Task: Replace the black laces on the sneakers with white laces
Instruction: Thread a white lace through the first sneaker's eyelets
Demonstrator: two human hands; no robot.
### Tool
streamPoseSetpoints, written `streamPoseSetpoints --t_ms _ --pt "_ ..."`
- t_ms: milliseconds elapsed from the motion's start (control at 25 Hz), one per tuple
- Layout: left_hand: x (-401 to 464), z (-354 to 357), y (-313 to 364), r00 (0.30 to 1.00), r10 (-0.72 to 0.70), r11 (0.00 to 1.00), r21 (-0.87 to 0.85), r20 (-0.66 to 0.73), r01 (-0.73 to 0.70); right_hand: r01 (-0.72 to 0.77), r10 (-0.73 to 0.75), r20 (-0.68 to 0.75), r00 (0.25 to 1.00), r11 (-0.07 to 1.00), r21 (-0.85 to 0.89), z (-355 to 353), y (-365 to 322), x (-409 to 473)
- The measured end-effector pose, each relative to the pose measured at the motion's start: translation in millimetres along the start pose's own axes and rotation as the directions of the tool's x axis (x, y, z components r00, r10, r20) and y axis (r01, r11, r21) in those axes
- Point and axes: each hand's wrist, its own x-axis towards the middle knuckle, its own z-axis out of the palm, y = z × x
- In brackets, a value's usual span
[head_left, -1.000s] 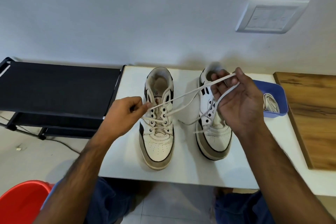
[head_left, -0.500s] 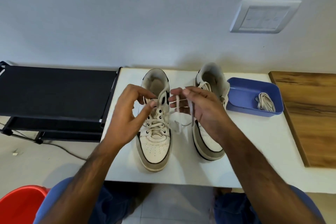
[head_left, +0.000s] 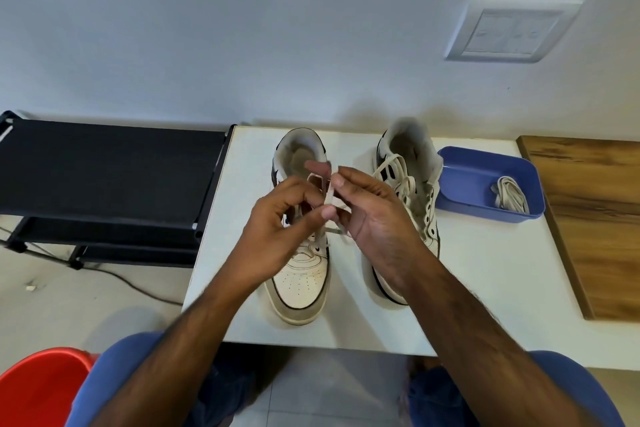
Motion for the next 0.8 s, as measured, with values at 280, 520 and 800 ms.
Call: streamPoseSetpoints --t_ms 280,520,800 --pt "0 -26 8 0.994 -0.032 0.926 -0.377 -0.107 -0.011 0.021 -0.064 -0.193 0.979 0.976 -0.217 -18 -13 5" --pt "0 -25 11 0.974 -0.047 0.850 -0.521 -0.220 -0.077 -0.247 0.229 -0.092 0.969 0.893 -0.377 -22 -16 0" --pt "5 -29 1 0.877 -0.202 0.870 -0.490 -0.437 -0.044 -0.361 0.464 0.032 0.885 0.729 -0.581 -32 -32 -5"
